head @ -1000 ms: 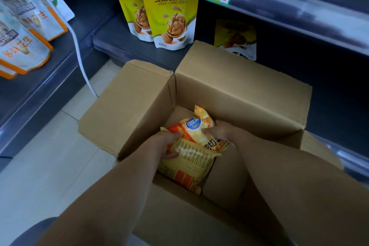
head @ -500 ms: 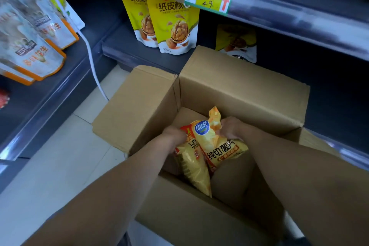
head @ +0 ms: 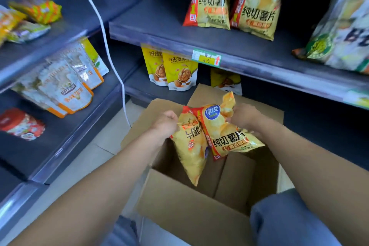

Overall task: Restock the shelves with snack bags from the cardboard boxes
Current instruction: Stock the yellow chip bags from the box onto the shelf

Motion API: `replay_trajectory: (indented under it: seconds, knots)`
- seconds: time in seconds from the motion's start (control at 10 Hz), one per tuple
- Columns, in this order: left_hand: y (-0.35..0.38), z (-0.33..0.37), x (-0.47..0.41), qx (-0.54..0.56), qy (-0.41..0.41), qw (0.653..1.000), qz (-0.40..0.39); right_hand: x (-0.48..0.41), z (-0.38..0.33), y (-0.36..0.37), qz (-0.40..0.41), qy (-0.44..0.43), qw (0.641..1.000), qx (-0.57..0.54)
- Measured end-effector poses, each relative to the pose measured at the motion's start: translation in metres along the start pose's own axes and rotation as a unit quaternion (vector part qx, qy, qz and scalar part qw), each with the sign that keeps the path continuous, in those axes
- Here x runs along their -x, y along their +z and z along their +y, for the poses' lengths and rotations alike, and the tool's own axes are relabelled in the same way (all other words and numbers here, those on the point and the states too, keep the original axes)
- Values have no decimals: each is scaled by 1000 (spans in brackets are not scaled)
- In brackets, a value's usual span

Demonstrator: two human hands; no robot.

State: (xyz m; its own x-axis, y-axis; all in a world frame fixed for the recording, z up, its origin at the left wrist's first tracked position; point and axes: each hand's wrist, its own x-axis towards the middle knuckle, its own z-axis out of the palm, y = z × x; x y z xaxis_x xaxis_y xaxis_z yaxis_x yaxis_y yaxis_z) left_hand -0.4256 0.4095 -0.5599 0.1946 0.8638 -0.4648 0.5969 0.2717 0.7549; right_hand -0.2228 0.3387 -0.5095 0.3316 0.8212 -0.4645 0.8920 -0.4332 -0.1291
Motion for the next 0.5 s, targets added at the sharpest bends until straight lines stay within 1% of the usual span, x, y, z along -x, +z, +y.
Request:
replay_trajectory:
  seconds: [0.1, 0.2, 0.3, 0.4, 0.5]
  knots:
    - [-27, 27, 9, 27, 41, 997, 58, 27, -16, -38, 47, -14, 999, 3]
    - [-54, 53, 21, 66, 88, 990, 86, 46, -33, -74, 78, -14, 994, -69]
    - [-85, 78, 27, 88, 136, 979, 126, 53, -39, -104, 124, -34, 968, -216]
    - [-112, 101, 33, 162, 151, 964, 149, 62, -39, -134, 177, -43, 938, -295]
    - [-135, 125, 34, 245, 149, 943, 171, 67, -33, -163, 255, -38, 897, -359]
